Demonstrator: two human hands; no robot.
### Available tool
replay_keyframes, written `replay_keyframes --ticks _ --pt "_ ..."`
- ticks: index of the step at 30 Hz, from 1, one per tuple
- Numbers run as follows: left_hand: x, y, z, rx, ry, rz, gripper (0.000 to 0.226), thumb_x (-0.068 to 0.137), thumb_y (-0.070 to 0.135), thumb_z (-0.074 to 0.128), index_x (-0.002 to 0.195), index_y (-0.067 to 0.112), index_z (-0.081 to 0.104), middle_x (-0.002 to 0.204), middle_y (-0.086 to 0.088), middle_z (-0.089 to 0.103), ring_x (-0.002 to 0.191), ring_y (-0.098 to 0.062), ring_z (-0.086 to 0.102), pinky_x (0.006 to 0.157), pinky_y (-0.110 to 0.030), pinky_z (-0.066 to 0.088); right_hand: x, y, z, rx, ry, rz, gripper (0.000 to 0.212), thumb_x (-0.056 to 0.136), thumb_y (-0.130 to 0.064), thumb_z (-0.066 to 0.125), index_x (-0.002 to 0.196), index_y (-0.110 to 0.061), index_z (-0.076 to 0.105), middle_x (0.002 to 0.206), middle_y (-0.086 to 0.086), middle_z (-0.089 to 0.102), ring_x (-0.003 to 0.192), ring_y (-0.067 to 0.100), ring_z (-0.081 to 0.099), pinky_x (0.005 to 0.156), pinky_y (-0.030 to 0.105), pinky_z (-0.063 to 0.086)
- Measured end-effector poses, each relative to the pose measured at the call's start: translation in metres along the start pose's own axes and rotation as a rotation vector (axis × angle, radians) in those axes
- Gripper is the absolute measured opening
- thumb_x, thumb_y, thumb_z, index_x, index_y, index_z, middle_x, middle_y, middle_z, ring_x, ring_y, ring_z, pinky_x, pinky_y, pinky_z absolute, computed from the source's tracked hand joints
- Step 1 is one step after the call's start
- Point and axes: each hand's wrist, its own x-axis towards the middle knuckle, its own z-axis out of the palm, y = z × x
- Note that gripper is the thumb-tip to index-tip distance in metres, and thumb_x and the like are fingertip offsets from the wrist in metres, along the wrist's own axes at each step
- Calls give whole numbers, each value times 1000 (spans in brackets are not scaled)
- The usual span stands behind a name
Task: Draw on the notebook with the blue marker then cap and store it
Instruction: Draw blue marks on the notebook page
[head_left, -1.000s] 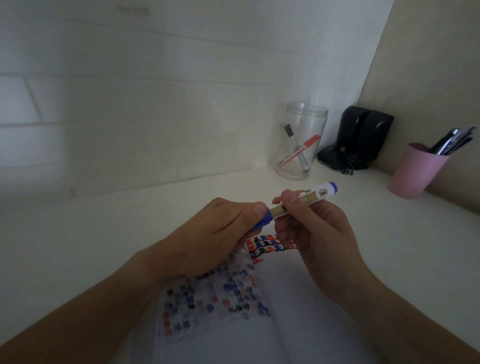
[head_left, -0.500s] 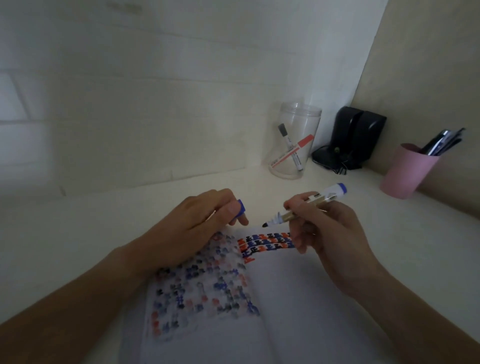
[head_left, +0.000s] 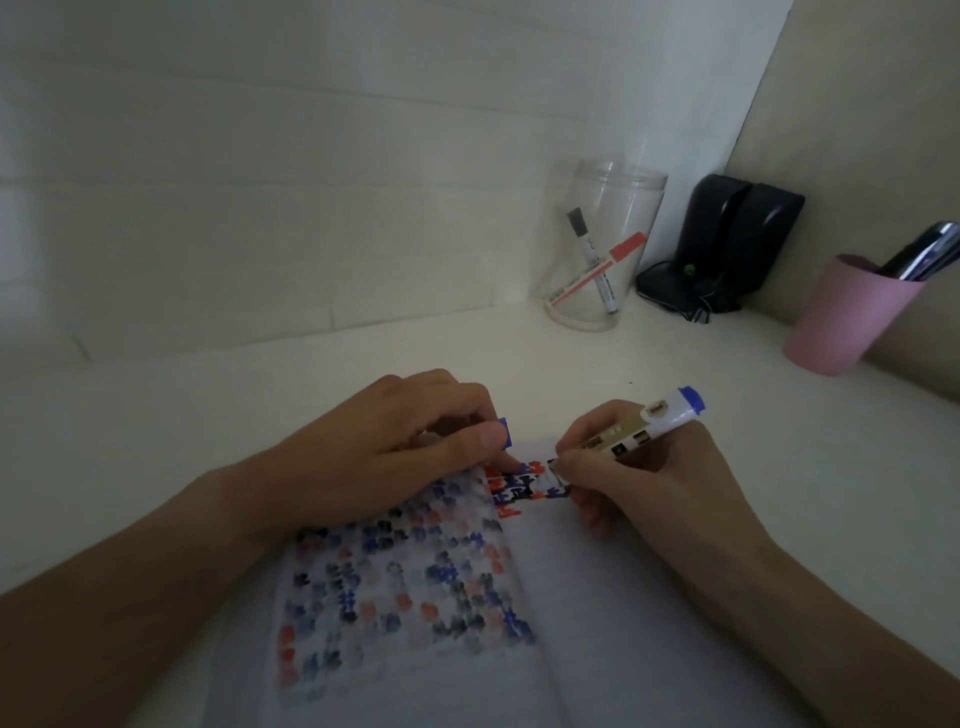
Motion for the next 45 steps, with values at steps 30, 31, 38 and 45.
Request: replay_keyframes --ticks 30,31,38,45 --pt "-2 -6 -1 59 -25 95 28 85 46 76 109 32 74 102 16 72 100 -8 67 85 -30 58 -4 -1 3 -139 12 16 4 74 -16 75 72 -16 72 57 1 69 51 9 65 53 24 55" --pt "-2 -6 -1 58 -27 93 28 85 47 76 109 32 74 103 16 71 100 -8 68 86 -31 58 -4 -1 3 -146 18 14 4 72 -18 75 72 -16 72 58 2 69 52 10 65 53 26 57" --pt "-1 -6 -2 53 -28 83 28 84 47 76 108 33 75 102 16 71 100 -5 68 87 -26 57 -5 -3 2 -91 -11 21 6 80 -8 76 76 -12 73 58 3 70 51 11 66 53 21 54" --pt "-1 -6 -2 54 -26 83 26 84 45 78 107 32 75 101 15 72 100 -6 67 86 -26 56 -4 -2 2 -81 -5 41 5 79 -10 76 77 -13 73 59 3 70 52 11 66 54 22 55"
